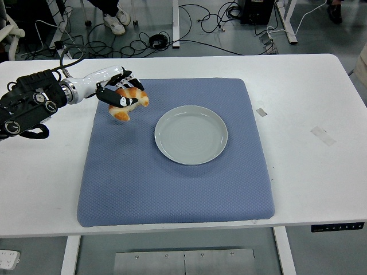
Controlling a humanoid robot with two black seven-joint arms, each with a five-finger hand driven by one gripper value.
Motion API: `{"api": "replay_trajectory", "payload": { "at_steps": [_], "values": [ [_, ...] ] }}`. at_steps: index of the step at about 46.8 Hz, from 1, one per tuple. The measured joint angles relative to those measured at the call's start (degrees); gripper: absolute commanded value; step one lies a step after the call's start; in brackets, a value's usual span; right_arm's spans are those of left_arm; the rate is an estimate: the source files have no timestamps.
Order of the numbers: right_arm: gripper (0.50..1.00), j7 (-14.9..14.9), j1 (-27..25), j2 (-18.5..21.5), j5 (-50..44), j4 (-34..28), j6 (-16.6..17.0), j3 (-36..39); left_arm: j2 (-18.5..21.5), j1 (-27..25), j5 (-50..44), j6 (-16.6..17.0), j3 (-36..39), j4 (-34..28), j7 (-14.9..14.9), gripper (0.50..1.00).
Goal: Place the bread on the table
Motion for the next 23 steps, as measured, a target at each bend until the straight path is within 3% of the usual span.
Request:
{"api": "replay_trajectory", "payload": {
  "at_steps": [15, 23],
  "values": [
    [1.0, 0.0, 0.0, 0.0, 0.0, 0.0, 0.0, 0.0, -0.2, 2.2, -0.1, 0.4, 0.1, 1.3, 0.0, 0.724],
    [1.0, 0.0, 0.0, 0.0, 0.0, 0.1, 0.0, 0.0, -0.4, 3.3, -0.1, 0.4, -0.1, 1.6, 0.0, 0.743]
  ]
}}
